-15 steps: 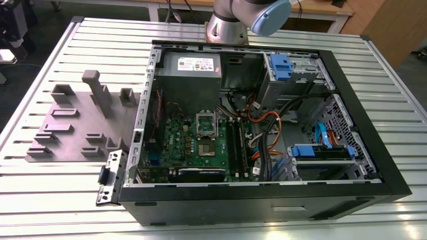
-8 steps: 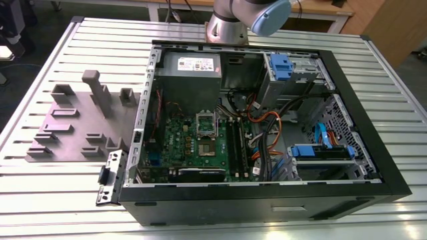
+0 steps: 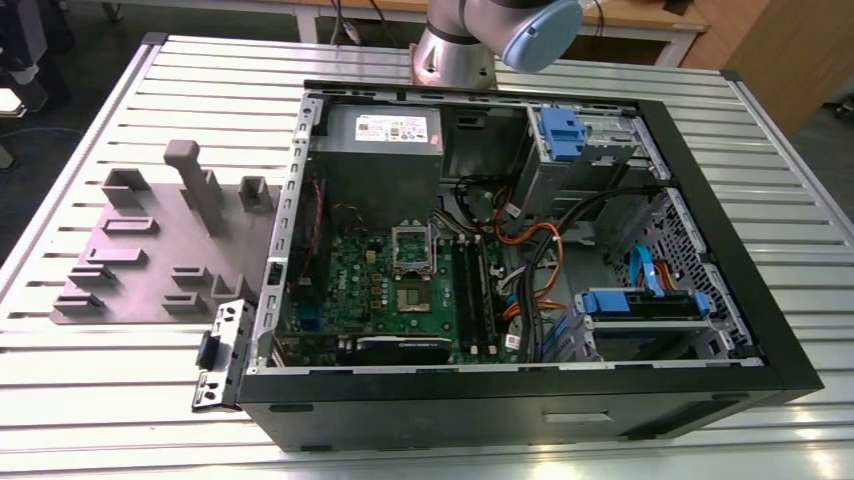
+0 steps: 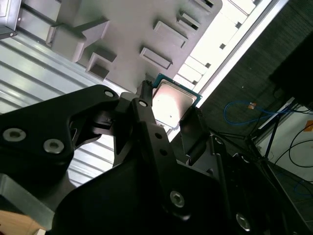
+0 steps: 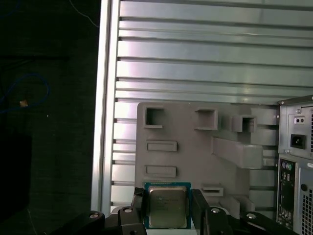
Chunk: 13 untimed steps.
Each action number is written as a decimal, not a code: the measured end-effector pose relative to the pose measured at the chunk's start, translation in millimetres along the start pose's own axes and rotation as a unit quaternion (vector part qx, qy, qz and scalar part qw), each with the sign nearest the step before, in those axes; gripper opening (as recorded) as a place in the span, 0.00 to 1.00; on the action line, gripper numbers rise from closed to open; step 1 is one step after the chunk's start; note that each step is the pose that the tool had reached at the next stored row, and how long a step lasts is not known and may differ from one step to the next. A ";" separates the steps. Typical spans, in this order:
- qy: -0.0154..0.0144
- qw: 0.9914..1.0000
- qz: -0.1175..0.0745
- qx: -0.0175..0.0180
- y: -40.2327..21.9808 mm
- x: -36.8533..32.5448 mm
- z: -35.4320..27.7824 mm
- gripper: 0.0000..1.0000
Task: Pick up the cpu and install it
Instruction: 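Pick up the cpu and move it towards the insertion slot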
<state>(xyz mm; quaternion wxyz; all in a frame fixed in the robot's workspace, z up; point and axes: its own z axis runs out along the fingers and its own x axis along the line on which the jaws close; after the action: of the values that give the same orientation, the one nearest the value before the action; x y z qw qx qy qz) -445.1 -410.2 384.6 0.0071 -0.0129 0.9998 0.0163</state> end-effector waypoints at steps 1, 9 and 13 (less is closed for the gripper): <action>0.000 1.000 0.000 0.000 0.0 0.0 -0.1 0.47; 0.000 1.000 0.000 0.000 -0.1 -3.0 -0.2 0.47; 0.000 1.000 0.000 0.000 -0.1 -3.8 -0.1 0.47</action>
<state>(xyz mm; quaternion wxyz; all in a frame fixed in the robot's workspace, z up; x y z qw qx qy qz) -441.3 -410.2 384.7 0.0071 -0.0128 0.9998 0.0164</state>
